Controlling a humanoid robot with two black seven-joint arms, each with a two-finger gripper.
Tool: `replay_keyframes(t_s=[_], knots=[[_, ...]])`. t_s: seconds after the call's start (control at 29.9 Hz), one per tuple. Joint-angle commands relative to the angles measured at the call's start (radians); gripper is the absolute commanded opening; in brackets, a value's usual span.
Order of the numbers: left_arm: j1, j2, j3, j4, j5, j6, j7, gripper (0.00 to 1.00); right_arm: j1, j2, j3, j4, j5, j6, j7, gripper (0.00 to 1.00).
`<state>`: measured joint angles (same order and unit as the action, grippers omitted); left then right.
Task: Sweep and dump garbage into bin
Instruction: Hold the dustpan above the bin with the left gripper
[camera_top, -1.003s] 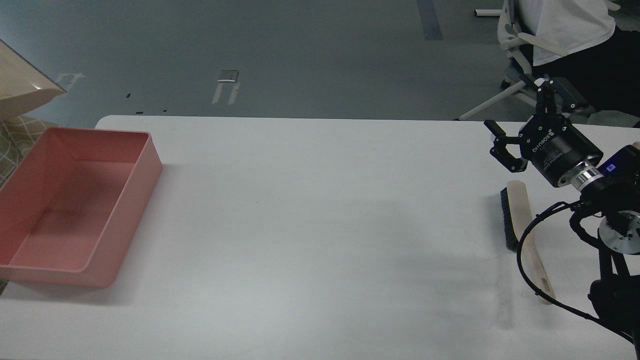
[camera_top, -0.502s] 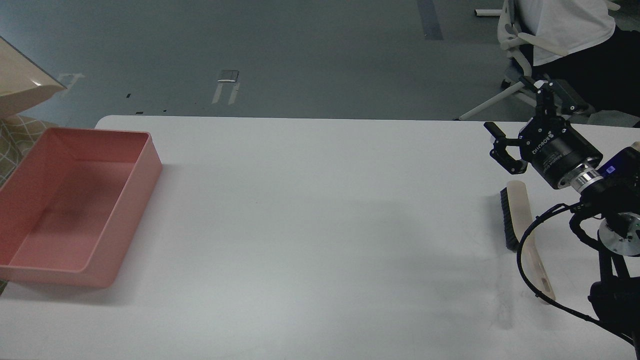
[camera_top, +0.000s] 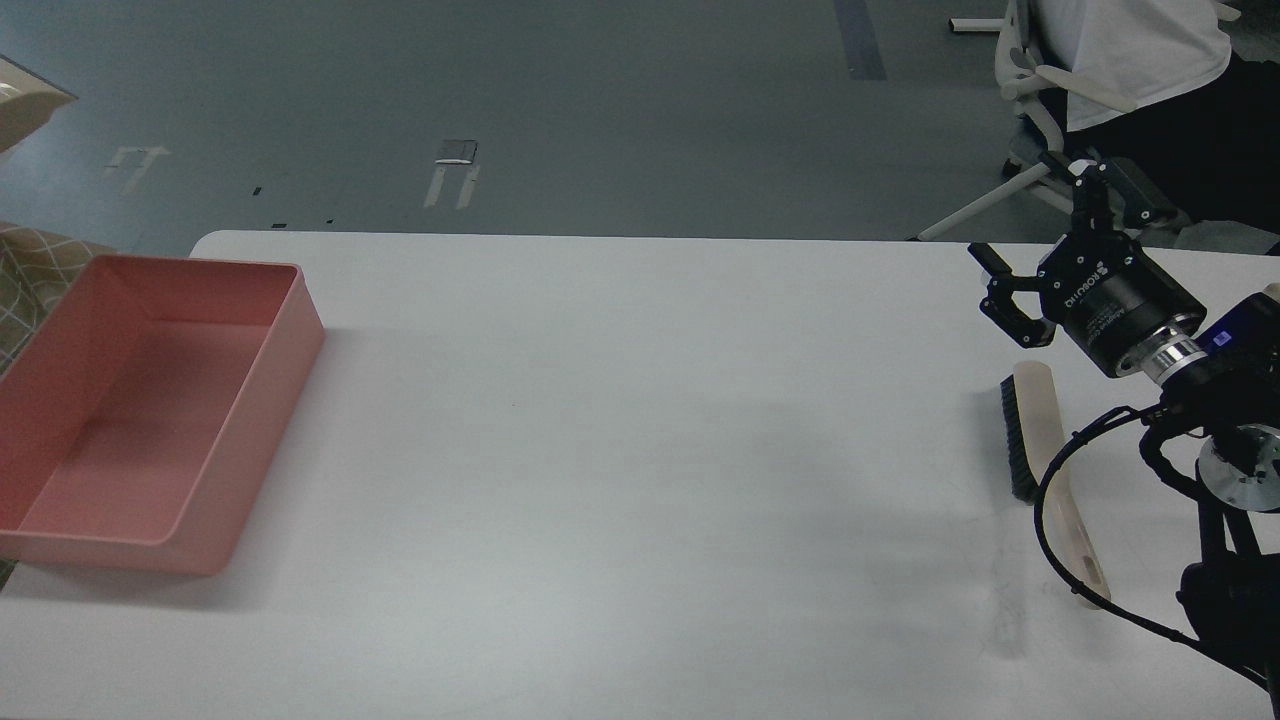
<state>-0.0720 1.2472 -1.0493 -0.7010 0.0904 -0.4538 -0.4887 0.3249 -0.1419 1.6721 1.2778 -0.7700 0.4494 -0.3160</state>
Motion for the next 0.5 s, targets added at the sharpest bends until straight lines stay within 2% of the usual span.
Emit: replay_keyframes(t_s=[0.0,0.47], knots=[[0.001,-0.003,0.0,0.0,-0.014,-0.035,0.0,0.2,-0.004,-0.001,0.001,0.0,0.0,0.0,0.0,1.0],[0.009,0.023,-0.001,0.078,0.002,-0.035,0.0,0.21,-0.014,-0.004,0.003,0.0,0.0,0.0,0.0,1.0]])
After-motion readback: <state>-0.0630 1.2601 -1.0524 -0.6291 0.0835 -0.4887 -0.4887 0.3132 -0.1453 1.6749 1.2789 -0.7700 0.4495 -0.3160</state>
